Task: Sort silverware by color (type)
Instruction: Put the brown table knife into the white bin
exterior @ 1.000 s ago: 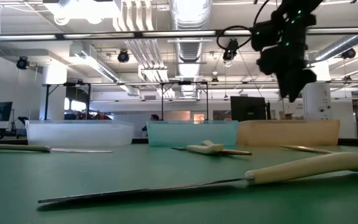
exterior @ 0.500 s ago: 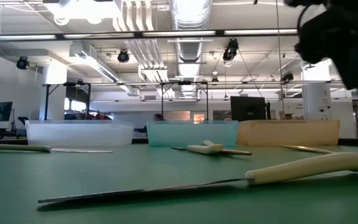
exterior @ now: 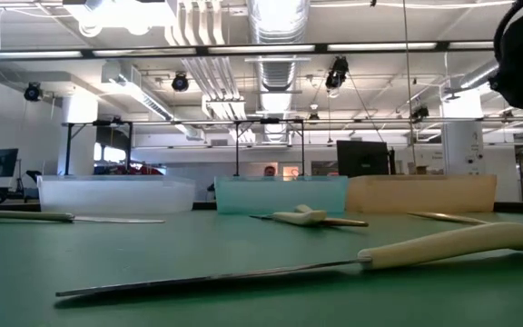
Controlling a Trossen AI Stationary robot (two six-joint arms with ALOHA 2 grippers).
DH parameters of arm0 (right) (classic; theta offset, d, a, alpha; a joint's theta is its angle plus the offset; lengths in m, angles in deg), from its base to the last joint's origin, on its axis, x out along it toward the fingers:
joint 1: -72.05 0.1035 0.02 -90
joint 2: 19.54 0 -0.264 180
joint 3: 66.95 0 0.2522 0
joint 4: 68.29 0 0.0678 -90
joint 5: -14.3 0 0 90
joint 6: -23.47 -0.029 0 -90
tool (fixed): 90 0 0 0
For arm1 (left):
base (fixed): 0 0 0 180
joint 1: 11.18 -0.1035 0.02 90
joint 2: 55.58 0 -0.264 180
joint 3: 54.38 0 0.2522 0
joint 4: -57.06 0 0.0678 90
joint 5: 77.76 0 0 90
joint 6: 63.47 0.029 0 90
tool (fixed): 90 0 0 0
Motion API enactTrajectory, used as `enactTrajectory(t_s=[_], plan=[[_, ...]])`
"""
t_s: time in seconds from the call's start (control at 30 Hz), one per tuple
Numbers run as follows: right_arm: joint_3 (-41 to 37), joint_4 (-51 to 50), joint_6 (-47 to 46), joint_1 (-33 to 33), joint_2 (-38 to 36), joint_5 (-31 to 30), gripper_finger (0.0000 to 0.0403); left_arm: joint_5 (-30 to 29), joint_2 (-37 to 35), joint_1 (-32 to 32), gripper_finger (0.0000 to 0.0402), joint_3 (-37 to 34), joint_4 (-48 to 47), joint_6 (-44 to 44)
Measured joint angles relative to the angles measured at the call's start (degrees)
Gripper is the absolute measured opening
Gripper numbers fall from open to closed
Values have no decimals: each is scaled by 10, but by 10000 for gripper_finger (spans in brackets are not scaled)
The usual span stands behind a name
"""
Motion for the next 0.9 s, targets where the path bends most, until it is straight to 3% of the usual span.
enactTrajectory(t_s=[0.47, 0.9], plan=[[64, 25, -91, 55, 121, 55, 144, 0, 1, 0, 150, 0, 0, 0], [99, 21, -58, 63, 214, 63, 131, 0, 2, 0, 150, 0, 0, 0]])
